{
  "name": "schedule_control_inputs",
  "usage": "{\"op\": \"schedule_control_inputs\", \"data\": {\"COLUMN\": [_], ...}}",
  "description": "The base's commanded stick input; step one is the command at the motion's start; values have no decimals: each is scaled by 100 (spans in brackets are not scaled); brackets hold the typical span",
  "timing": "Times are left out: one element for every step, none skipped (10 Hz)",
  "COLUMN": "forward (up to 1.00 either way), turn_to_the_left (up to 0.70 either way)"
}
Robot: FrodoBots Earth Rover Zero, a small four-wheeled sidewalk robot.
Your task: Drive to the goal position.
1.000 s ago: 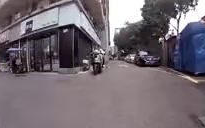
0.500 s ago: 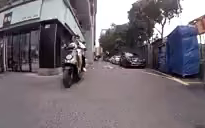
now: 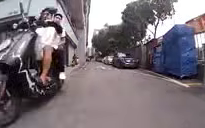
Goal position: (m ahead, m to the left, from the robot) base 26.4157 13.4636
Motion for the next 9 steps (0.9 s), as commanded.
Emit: {"op": "schedule_control_inputs", "data": {"forward": [70,70,70,70,70,70,70,70,70], "turn_to_the_left": [0,0,0,0,0,0,0,0,0]}}
